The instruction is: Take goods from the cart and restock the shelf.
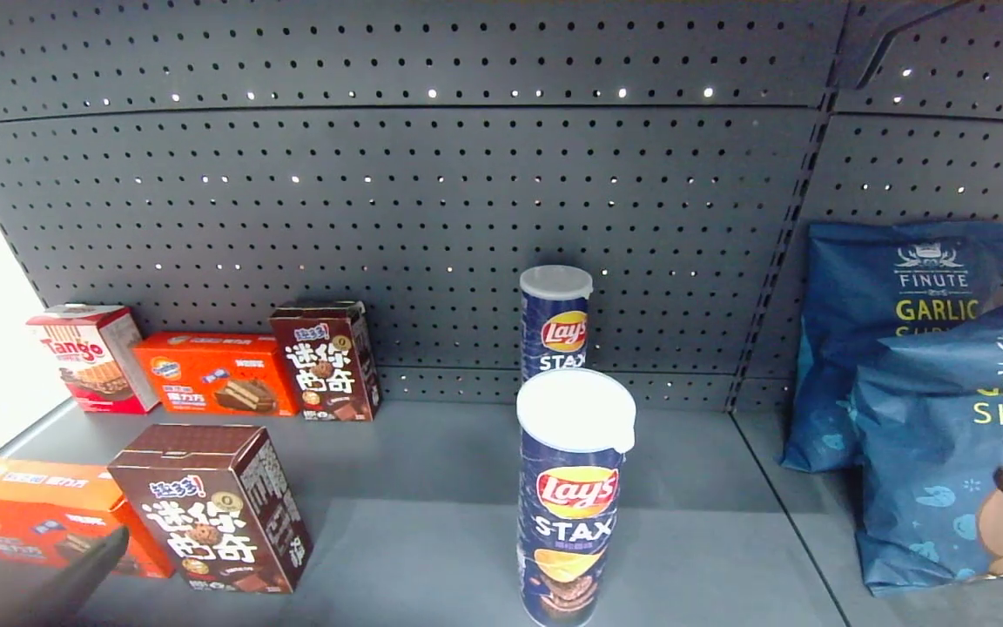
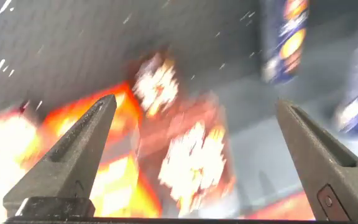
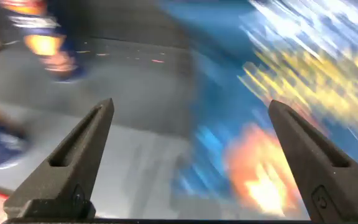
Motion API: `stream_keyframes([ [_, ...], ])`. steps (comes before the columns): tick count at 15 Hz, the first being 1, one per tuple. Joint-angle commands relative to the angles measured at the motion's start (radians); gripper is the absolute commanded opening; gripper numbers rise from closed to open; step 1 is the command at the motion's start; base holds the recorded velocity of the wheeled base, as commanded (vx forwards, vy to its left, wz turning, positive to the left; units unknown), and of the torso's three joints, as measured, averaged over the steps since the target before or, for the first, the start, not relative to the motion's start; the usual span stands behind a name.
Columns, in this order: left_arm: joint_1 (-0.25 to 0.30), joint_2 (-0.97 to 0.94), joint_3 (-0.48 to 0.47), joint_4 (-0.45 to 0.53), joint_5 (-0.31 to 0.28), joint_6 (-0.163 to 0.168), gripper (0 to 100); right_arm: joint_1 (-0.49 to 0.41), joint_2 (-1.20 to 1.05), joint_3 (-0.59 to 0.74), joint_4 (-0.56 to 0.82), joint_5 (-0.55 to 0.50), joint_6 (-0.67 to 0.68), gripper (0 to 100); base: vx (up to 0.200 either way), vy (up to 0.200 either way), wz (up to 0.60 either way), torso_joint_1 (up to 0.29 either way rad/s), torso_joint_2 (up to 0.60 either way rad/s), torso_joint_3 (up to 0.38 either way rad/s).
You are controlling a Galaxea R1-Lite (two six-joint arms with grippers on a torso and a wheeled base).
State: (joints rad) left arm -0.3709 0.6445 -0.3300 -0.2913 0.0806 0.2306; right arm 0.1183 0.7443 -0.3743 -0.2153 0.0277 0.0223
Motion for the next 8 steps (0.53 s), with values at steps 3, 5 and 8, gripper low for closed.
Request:
stream_keyframes([
  [3, 0.003, -0.345, 0.239, 0.164, 0.166, -0.001, 100, -0.292, -0.523, 0.371, 0.005, -0.002, -0.001, 100, 0.000, 0.000, 0.00, 0.000, 0.00, 0.000],
  [5, 0.003, -0.499, 0.301, 0.233, 0.200, 0.001, 100, -0.293, -0.668, 0.374, 0.151, -0.011, 0.004, 100, 0.000, 0.000, 0.00, 0.000, 0.00, 0.000],
  [8, 0.010, -0.612, 0.292, 0.310, 0.214, 0.006, 100, -0.292, -0.660, 0.374, 0.217, 0.044, -0.050, 100, 0.000, 0.000, 0.00, 0.000, 0.00, 0.000],
])
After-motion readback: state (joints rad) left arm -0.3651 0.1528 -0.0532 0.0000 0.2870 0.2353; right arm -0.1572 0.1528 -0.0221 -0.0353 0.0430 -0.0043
